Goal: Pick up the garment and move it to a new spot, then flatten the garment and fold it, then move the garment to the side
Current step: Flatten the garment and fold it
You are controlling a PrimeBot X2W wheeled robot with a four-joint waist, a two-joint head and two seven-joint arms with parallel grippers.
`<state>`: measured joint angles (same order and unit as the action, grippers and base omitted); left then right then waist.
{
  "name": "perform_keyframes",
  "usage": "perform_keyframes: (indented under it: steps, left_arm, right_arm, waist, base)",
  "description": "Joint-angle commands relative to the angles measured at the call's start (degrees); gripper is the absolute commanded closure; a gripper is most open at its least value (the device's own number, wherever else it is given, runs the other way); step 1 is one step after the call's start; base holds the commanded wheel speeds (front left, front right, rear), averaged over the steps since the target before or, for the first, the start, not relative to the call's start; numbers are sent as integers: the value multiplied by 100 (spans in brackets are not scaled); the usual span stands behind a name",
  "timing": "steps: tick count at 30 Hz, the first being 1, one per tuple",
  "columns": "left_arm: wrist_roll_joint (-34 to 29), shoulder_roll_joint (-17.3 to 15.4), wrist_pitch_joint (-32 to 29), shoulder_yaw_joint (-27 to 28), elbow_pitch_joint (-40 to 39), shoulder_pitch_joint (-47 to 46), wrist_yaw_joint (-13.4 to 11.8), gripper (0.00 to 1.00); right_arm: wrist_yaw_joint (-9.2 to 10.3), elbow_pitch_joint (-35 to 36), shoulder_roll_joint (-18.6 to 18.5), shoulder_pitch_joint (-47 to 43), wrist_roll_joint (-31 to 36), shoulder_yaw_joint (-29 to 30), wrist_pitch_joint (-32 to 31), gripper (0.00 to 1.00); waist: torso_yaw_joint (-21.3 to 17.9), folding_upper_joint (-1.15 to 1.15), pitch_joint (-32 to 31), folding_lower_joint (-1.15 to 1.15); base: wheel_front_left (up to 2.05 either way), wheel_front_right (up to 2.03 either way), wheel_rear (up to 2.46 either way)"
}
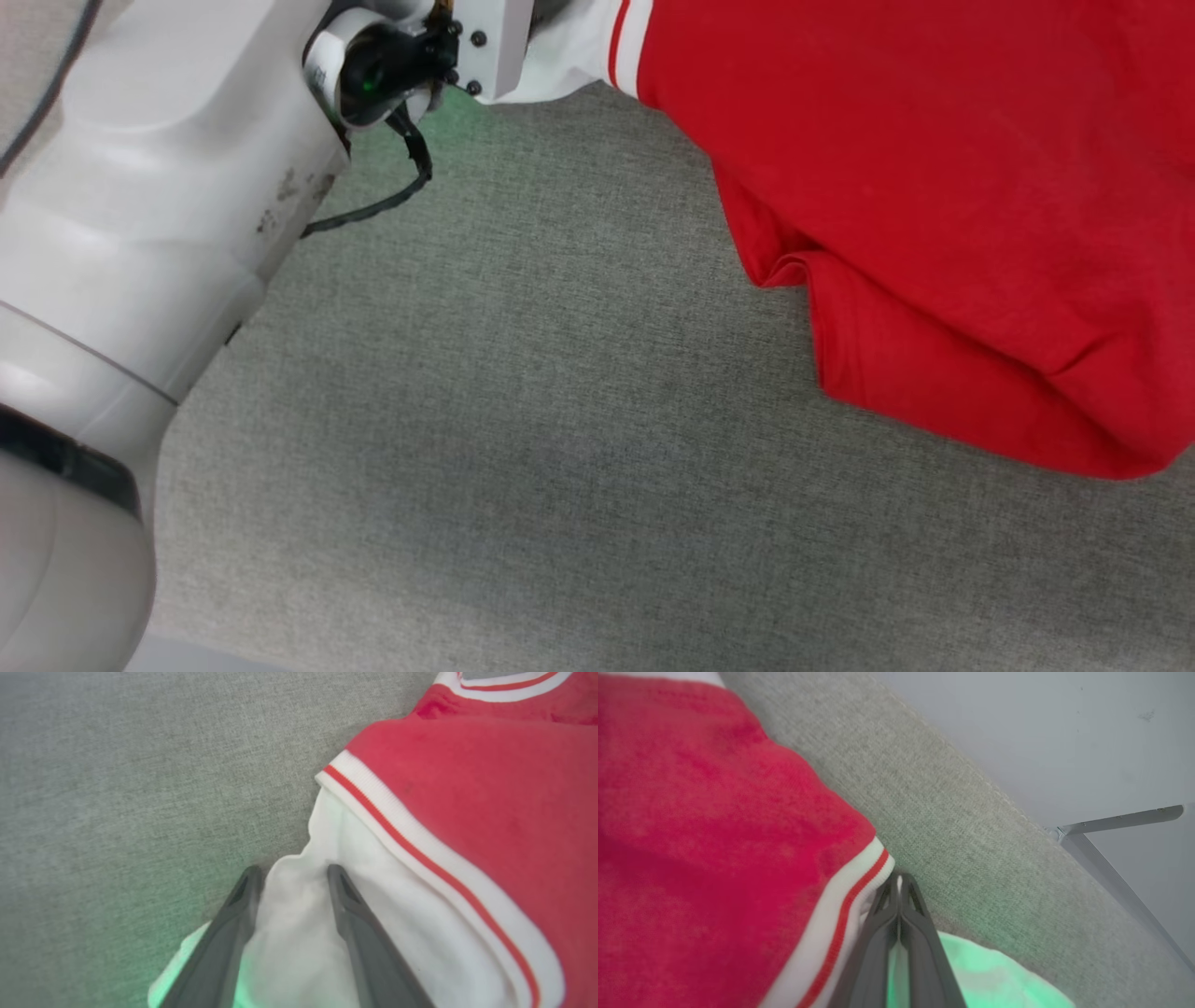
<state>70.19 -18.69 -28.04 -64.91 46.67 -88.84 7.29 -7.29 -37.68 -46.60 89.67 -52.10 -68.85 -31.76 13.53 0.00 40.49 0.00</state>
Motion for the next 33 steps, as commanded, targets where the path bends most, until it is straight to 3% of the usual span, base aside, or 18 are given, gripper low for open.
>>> perform_keyframes:
  steps: [1, 8, 12, 20, 28, 33]
  left_arm:
    - [70, 118, -27, -210, -34, 300, 32, 100]
    - [151, -76, 759, -408, 23, 190, 24, 100]
    - [52, -193, 1511, -402, 276, -3, 17, 100]
    - [127, -117, 2381, -293, 920, -229, 16, 100]
    - [169, 129, 3772, 233, 1921, -1155, -125, 100]
    - [106, 148, 4237, 498, 2276, -1972, -300, 100]
  right_arm:
    - [-36, -227, 144, -618, -27, -411, -68, 100]
    - [-38, -427, 335, -524, -406, -144, 782, 100]
    - [-32, -635, 367, -364, -617, 183, 1426, 100]
    - [-20, -1100, 423, -138, -625, 567, 2285, 100]
    - [-17, -2259, 1108, 846, -520, 1439, 3701, 100]
    - [-16, -2936, 1526, 1634, -505, 1846, 4322, 100]
  waist:
    - [-21, 0, -9, 0]
    - [-149, 0, -353, 0]
    - [-263, 0, -617, 0]
    - [-499, 0, -716, 0]
    - [-764, 0, -680, 0]
    - [-904, 0, -757, 0]
  base:
    - [0, 0, 0]
    - [0, 0, 0]
    - [0, 0, 0]
    - [0, 0, 0]
    - [0, 0, 0]
    - [0, 0, 0]
